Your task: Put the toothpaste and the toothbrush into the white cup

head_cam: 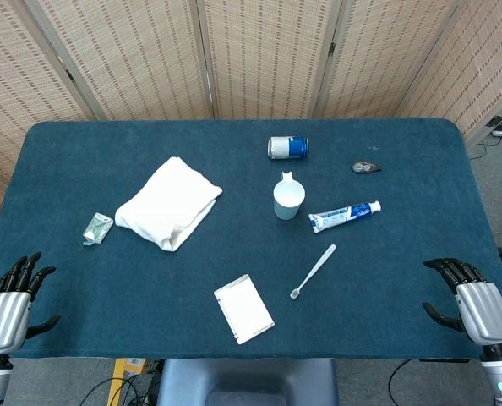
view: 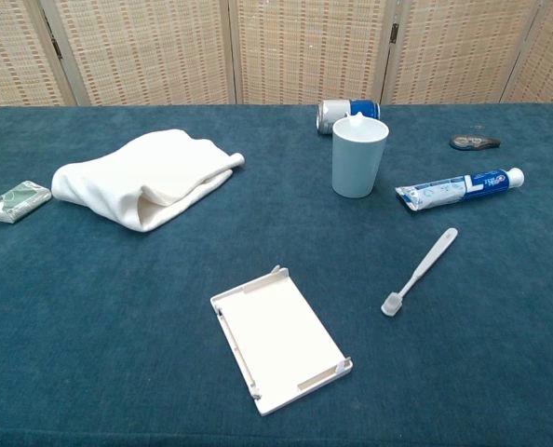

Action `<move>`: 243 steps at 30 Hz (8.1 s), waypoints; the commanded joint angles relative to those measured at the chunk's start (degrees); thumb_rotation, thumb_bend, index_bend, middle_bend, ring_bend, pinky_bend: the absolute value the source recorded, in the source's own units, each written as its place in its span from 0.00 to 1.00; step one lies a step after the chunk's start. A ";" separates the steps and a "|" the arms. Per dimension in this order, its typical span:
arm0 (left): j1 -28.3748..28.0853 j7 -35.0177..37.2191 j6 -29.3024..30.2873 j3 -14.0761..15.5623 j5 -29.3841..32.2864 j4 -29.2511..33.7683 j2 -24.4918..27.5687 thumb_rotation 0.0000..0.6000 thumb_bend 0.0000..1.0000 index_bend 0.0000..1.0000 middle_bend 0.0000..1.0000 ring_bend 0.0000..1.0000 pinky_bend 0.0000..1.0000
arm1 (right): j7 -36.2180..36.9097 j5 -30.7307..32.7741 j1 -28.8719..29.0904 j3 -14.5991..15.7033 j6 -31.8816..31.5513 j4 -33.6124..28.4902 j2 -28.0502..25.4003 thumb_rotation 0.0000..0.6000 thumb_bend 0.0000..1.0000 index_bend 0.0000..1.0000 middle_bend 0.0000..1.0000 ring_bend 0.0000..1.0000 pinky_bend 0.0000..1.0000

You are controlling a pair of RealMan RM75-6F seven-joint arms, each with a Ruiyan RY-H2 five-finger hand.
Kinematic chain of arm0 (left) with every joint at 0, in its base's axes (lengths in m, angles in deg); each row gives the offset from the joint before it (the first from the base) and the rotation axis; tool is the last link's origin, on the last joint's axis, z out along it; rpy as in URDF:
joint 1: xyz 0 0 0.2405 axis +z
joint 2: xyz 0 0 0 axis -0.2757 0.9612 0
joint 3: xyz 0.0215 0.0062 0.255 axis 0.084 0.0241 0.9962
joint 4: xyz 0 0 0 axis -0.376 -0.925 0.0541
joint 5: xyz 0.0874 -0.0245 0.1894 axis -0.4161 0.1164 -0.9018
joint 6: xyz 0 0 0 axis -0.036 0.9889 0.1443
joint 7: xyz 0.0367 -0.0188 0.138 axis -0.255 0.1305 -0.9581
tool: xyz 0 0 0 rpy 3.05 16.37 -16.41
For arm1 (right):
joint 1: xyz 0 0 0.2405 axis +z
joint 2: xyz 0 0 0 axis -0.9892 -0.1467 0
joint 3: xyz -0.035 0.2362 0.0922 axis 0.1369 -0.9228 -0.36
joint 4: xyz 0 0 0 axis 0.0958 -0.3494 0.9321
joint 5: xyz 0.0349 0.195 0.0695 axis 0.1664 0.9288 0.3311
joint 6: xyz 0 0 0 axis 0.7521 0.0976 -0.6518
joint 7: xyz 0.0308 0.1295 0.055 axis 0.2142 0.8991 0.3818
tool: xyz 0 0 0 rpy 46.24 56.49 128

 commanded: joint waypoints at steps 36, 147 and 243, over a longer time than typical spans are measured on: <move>3.04 1.69 1.79 1.16 2.08 -1.27 -0.06 1.00 0.17 0.25 0.08 0.06 0.21 | -19.21 20.05 31.53 -12.36 38.66 20.23 15.65 1.00 0.20 0.18 0.23 0.18 0.26; 4.63 2.22 -0.48 1.60 5.01 -0.52 1.87 1.00 0.17 0.25 0.08 0.06 0.21 | 48.97 20.46 51.90 -23.93 37.51 55.59 45.90 1.00 0.27 0.71 0.58 0.36 0.28; 3.47 0.59 -1.80 2.04 5.00 1.15 1.96 1.00 0.17 0.24 0.08 0.06 0.21 | -3.86 -5.35 33.43 3.67 26.00 26.60 23.54 1.00 0.29 0.46 0.30 0.12 0.21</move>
